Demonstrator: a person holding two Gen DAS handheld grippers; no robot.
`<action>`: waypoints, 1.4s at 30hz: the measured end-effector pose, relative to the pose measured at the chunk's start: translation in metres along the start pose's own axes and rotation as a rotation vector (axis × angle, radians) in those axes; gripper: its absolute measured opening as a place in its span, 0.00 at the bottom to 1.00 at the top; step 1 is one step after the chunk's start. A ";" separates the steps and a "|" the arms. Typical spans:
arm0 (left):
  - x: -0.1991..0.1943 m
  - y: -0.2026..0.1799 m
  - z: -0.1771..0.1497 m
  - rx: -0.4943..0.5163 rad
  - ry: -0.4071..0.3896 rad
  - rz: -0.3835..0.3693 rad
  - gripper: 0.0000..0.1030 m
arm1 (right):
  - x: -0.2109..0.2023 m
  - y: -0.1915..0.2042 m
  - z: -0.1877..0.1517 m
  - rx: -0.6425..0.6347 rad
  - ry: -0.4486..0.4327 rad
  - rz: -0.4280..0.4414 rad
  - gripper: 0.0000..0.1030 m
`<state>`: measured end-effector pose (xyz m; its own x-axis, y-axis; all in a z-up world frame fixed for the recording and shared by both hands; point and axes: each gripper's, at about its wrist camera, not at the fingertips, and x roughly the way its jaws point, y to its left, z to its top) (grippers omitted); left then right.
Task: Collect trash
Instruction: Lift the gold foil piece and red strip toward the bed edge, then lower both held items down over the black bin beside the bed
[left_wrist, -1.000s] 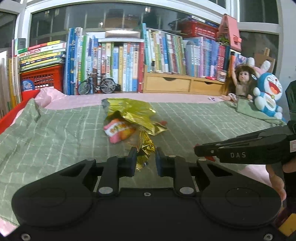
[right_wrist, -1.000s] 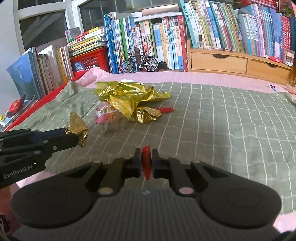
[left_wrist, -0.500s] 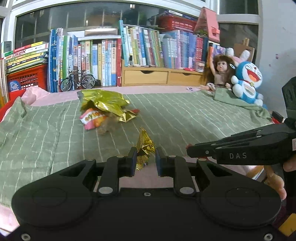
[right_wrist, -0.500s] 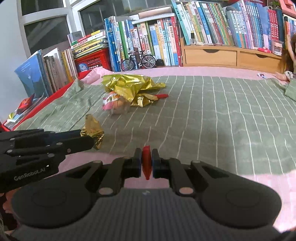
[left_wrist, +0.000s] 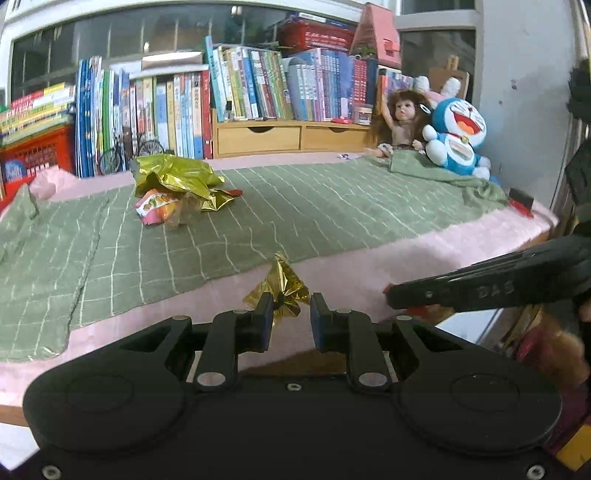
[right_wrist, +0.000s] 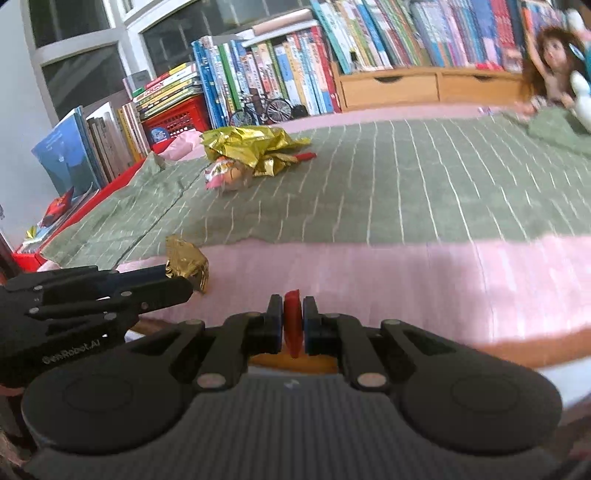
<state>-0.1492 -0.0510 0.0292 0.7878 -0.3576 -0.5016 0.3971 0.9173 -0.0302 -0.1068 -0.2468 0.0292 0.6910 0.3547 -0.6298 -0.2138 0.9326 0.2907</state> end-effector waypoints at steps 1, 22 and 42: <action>0.000 -0.001 -0.003 0.005 0.003 0.000 0.19 | -0.002 -0.001 -0.004 0.012 0.003 -0.001 0.13; -0.026 -0.029 -0.046 0.036 0.066 -0.106 0.19 | 0.001 -0.012 -0.061 0.134 0.144 -0.049 0.13; 0.069 -0.020 -0.121 -0.156 0.422 -0.150 0.19 | 0.067 -0.055 -0.109 0.369 0.357 -0.067 0.13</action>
<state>-0.1600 -0.0728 -0.1089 0.4542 -0.4153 -0.7882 0.3914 0.8878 -0.2422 -0.1238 -0.2676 -0.1071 0.4024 0.3553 -0.8437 0.1249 0.8917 0.4350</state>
